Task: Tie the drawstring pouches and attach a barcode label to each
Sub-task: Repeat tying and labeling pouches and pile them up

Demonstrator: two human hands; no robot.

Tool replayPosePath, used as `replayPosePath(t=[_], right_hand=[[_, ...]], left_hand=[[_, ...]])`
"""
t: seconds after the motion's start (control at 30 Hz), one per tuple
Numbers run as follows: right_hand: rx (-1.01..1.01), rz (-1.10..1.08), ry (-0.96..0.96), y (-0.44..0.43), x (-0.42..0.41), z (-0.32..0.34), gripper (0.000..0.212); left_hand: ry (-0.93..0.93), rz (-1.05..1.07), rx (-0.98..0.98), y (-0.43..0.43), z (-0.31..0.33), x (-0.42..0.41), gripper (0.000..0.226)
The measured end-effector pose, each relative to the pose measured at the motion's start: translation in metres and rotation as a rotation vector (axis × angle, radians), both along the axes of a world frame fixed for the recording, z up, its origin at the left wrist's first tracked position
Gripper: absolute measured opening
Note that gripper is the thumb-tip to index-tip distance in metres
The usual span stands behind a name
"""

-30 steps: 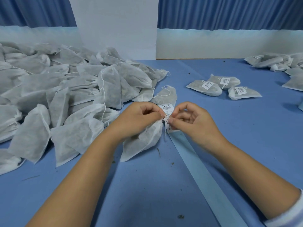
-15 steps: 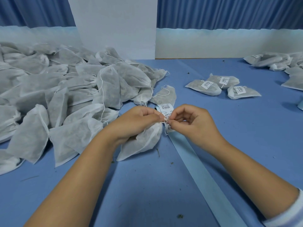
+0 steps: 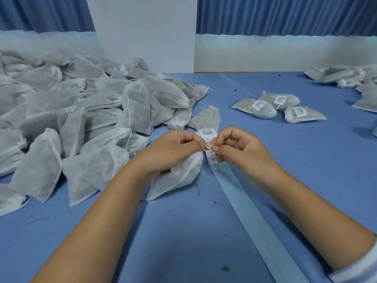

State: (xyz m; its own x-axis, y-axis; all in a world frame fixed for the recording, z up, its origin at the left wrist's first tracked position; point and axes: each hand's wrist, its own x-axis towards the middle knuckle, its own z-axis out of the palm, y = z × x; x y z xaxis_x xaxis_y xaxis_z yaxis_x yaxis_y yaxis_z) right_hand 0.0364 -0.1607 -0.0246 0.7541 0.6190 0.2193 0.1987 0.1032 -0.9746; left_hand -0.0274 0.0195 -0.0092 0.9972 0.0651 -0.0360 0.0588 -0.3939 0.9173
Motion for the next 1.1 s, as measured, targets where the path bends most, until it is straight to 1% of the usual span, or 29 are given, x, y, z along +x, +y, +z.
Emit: replayPosePath(t=[0.1, 0.23, 0.33, 0.5, 0.67, 0.8, 0.93, 1.03, 1.1], right_hand=[[-0.029, -0.037, -0.019, 0.001, -0.001, 0.000, 0.026], [-0.026, -0.058, -0.023, 0.002, -0.002, -0.001, 0.021], [-0.005, -0.069, -0.019, 0.001, -0.002, 0.000, 0.019], [-0.040, -0.094, -0.104, 0.002, -0.003, -0.001, 0.023], [-0.070, -0.140, -0.147, 0.002, -0.006, 0.001, 0.029], [-0.041, -0.131, -0.125, 0.001, -0.009, 0.002, 0.014], [-0.018, -0.161, -0.124, 0.002, -0.010, 0.000, 0.010], [-0.007, -0.181, -0.129, 0.002, -0.011, -0.001, 0.024], [-0.015, -0.183, -0.136, 0.002, -0.009, -0.002, 0.022]], left_hand=[[-0.020, 0.008, -0.043, 0.003, -0.001, 0.001, 0.016], [0.045, -0.020, -0.086, 0.003, -0.001, 0.001, 0.022], [0.054, -0.022, -0.085, 0.004, -0.002, 0.002, 0.018], [0.057, -0.016, -0.099, 0.004, -0.003, 0.003, 0.020], [0.067, -0.022, -0.131, 0.005, -0.003, 0.003, 0.019], [0.052, -0.015, -0.145, 0.005, -0.003, 0.002, 0.025], [0.059, -0.021, -0.149, 0.004, -0.002, 0.002, 0.019], [0.060, -0.010, -0.139, 0.004, -0.001, 0.002, 0.019], [0.063, 0.007, -0.126, 0.004, -0.002, 0.003, 0.018]])
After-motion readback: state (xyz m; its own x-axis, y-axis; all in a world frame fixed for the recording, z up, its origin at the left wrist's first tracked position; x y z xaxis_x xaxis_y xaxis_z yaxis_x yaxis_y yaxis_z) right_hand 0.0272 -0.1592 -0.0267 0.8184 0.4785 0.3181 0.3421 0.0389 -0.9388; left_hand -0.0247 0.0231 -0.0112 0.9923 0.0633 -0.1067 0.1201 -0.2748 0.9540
